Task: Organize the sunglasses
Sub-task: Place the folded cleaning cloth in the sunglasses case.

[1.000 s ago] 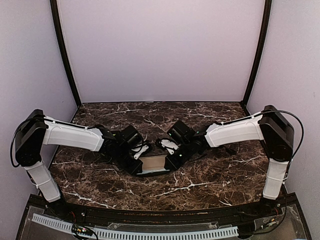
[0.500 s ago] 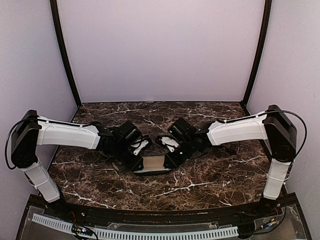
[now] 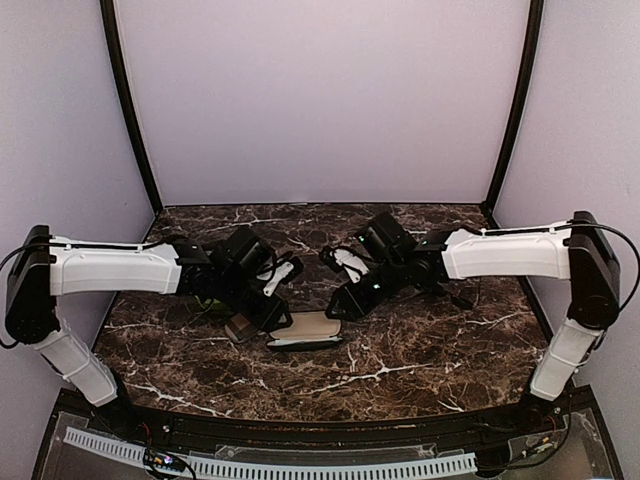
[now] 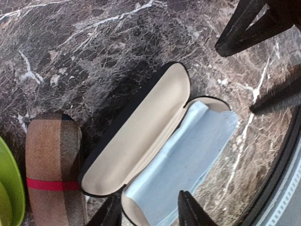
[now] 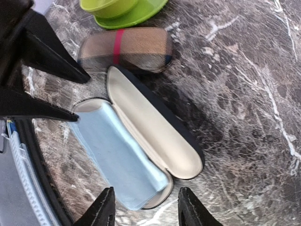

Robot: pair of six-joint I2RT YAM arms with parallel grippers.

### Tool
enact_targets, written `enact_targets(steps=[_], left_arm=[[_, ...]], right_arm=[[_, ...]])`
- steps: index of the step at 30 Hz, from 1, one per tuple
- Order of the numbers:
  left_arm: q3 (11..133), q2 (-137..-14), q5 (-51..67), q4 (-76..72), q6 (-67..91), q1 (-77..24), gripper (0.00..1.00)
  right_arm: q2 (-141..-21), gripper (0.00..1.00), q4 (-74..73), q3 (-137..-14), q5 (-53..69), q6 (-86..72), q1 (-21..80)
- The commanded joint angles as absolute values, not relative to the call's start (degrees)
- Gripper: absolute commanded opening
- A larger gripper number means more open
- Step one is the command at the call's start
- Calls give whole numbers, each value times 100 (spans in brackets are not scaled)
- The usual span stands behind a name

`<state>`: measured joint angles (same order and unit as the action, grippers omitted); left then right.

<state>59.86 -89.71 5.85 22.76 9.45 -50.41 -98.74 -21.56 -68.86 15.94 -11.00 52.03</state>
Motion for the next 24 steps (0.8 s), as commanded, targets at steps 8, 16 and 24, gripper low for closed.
enact_targets(steps=[8, 16, 24], left_arm=[[5425, -8651, 2296, 1620, 1246, -4777, 60], [5220, -8968, 3168, 1078, 1354, -4564, 62], [5244, -9293, 3482, 763, 1383, -4518, 62]], right_arm=[[-9796, 67, -1380, -6301, 3162, -933, 5194], [-10124, 69, -1217, -6290, 3498, -849, 5194], [-10320, 68, -1097, -6323, 3574, -817, 5195]])
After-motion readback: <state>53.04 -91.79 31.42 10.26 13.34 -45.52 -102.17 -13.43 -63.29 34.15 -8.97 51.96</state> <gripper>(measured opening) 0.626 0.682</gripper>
